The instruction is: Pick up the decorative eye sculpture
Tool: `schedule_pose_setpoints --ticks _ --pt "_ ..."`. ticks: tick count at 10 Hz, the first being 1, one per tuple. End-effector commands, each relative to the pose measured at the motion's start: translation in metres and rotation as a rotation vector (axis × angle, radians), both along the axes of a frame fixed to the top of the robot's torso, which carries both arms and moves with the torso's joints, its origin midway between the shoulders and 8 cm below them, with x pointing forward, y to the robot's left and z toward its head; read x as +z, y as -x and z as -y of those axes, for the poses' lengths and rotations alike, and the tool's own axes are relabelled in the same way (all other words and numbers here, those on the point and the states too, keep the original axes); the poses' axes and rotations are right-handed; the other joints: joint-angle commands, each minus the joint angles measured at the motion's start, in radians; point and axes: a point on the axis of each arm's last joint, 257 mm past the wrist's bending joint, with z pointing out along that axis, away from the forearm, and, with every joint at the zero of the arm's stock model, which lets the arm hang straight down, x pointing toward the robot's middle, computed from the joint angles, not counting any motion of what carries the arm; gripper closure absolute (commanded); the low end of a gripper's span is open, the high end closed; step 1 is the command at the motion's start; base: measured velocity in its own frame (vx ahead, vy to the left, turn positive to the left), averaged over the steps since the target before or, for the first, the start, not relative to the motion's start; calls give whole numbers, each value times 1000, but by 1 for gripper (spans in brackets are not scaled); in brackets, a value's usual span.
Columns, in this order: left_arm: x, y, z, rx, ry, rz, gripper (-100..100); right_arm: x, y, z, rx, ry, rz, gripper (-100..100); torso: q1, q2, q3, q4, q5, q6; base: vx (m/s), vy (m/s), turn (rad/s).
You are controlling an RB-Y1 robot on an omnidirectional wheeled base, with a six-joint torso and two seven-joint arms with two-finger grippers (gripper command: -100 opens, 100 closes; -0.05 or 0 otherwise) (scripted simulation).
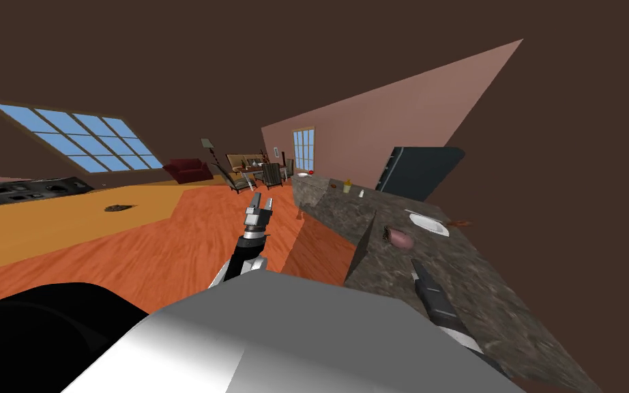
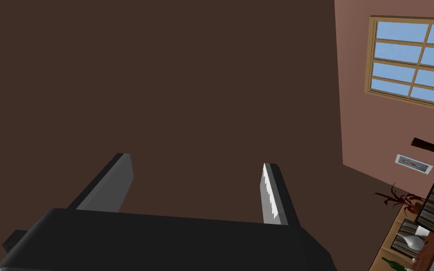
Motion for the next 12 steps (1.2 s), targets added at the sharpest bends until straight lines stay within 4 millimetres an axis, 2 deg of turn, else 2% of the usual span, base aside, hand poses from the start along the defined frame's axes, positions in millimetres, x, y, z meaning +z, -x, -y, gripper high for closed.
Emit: schedule_pose_setpoints --ticks 1,2,3,4,6,7,8,9,10,11,12 --pt "0 0 0 0 0 0 0 -29 26 26 -44 39 -119 -100 0 0 0 0 0 0 68 159 405" --pt "0 0 0 0 0 0 0 -34 34 28 -51 39 -141 -100 1 -2 -1 0 0 0 91 120 147" --pt "0 0 0 0 0 0 0 -52 55 42 -79 65 -218 -100 0 -3 -2 -1 0 1 116 118 330" --pt "0 0 0 0 0 0 0 -56 62 44 -85 65 -235 -100 0 -4 -2 -1 0 0 73 84 142" --pt "0 0 0 0 0 0 0 -87 114 72 -142 118 -397 -100 -1 -1 -1 0 0 0 81 127 319" --pt "0 0 0 0 0 0 0 -90 123 73 -149 118 -418 -100 1 -3 -2 0 0 0 98 104 284" --pt "0 0 0 0 0 0 0 -102 149 86 -174 143 -492 -100 -1 -3 -2 -1 0 1 129 99 398" --pt "0 0 0 0 0 0 0 -105 163 88 -182 144 -521 -100 -1 -4 -2 -1 0 0 107 51 135" --pt "0 0 0 0 0 0 0 -113 186 100 -205 169 -587 -100 -3 -3 -2 -1 0 1 101 69 250" --pt "0 0 0 0 0 0 0 -115 198 100 -212 169 -612 -100 -3 -3 -2 -1 0 0 79 54 191" --pt "0 0 0 0 0 0 0 -121 223 111 -234 193 -678 -100 -3 -1 -1 0 0 1 86 66 337"
